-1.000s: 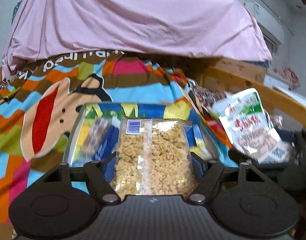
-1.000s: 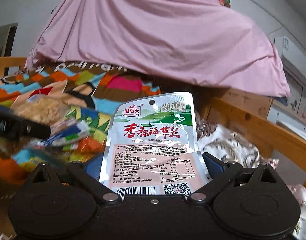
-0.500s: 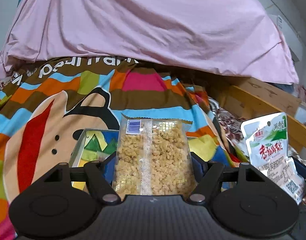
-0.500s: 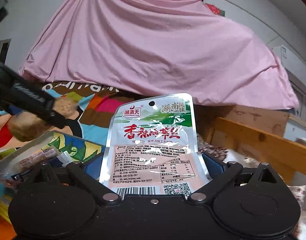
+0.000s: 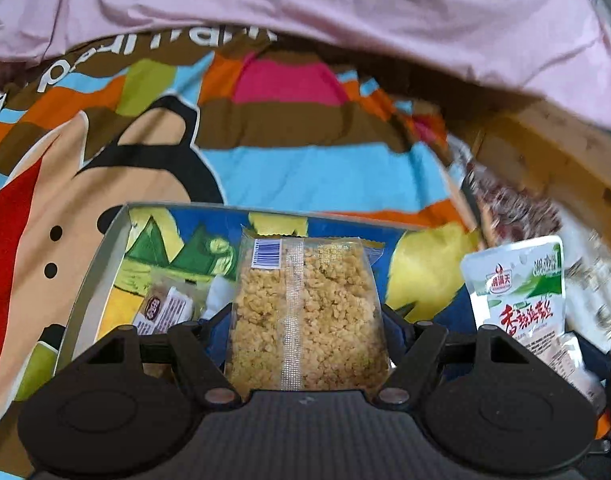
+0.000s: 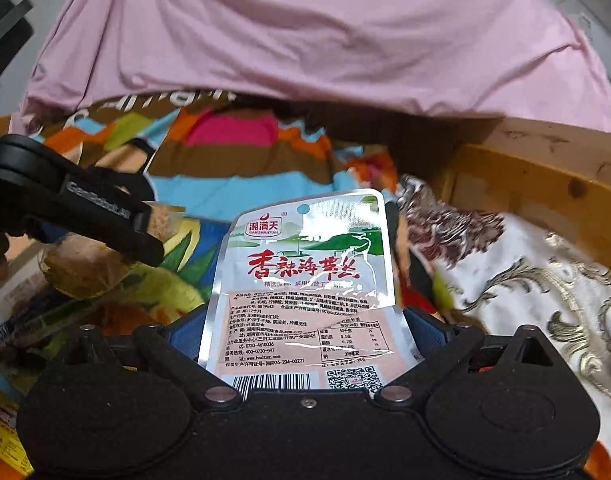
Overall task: Organize snacks
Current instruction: 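Carry the rice crispy bar and packet over the tin and open both tools to drop them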
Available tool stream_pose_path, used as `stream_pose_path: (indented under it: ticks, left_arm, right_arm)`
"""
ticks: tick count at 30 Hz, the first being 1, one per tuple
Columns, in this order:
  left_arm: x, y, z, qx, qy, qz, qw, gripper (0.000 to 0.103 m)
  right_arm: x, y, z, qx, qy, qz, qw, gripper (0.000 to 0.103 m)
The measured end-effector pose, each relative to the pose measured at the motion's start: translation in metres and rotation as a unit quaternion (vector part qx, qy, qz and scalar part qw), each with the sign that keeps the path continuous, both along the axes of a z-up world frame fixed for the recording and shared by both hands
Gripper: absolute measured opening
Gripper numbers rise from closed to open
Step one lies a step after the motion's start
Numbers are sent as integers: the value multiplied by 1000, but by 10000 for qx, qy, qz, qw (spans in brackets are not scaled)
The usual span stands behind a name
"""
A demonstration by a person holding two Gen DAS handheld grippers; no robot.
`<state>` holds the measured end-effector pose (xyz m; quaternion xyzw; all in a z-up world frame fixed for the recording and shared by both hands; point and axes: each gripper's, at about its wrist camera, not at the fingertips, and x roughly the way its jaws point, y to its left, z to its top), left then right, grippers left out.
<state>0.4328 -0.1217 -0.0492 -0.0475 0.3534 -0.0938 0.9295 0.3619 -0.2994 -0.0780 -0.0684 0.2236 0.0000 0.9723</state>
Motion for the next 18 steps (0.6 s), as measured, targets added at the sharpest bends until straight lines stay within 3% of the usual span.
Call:
stream_pose_path:
  ticks: [5,13,18]
  left_arm:
    - [8,-4,-12,350,204,-14,9992,76]
    - [17,-8,-24,587,587,-24,9965,76]
    - [15,-6,-21,573,716,30,9958,86]
  right_arm:
    - [7,5,-10,-25,326,4,9995,99]
    - [10,4,-16,80,581,24,9983,101]
    - [6,-2,-10,433,577,96,9973,102]
